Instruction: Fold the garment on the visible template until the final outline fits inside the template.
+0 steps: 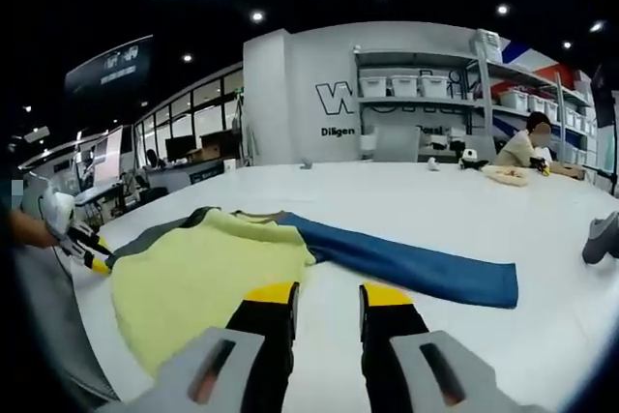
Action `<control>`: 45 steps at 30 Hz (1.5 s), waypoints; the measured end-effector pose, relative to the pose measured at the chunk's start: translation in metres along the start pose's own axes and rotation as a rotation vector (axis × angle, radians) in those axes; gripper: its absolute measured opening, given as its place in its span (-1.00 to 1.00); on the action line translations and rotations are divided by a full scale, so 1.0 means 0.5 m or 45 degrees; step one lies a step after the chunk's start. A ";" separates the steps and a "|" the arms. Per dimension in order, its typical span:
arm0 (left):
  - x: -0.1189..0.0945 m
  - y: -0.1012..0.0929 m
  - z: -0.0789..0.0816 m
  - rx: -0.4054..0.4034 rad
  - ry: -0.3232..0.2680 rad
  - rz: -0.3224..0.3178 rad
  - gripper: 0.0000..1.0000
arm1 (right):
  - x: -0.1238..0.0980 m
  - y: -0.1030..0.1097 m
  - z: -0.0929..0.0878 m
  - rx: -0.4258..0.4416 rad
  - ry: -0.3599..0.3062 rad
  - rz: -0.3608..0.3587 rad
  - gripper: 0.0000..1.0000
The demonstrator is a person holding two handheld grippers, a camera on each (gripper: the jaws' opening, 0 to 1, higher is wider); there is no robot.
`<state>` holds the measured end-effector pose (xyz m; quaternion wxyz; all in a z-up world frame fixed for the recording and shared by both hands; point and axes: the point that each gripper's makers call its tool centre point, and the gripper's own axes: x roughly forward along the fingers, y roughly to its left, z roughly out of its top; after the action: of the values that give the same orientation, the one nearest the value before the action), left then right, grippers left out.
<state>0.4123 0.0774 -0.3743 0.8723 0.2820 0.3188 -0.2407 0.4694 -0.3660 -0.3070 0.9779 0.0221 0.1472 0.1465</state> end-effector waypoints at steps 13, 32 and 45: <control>-0.055 0.123 0.050 -0.314 -0.203 0.180 -0.95 | 0.003 0.024 0.005 0.010 -0.002 0.035 -0.61; -0.151 0.488 -0.008 -0.771 -0.357 0.748 -0.95 | 0.015 0.027 -0.018 0.013 0.060 0.061 -0.64; -0.113 0.558 -0.083 -0.779 -0.232 0.766 -0.95 | 0.033 0.051 -0.030 0.040 0.100 0.088 -0.65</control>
<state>0.5236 0.3202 -0.2672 0.9715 0.0684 0.2008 0.1056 0.4731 -0.3369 -0.3241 0.9652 0.0368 0.1871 0.1788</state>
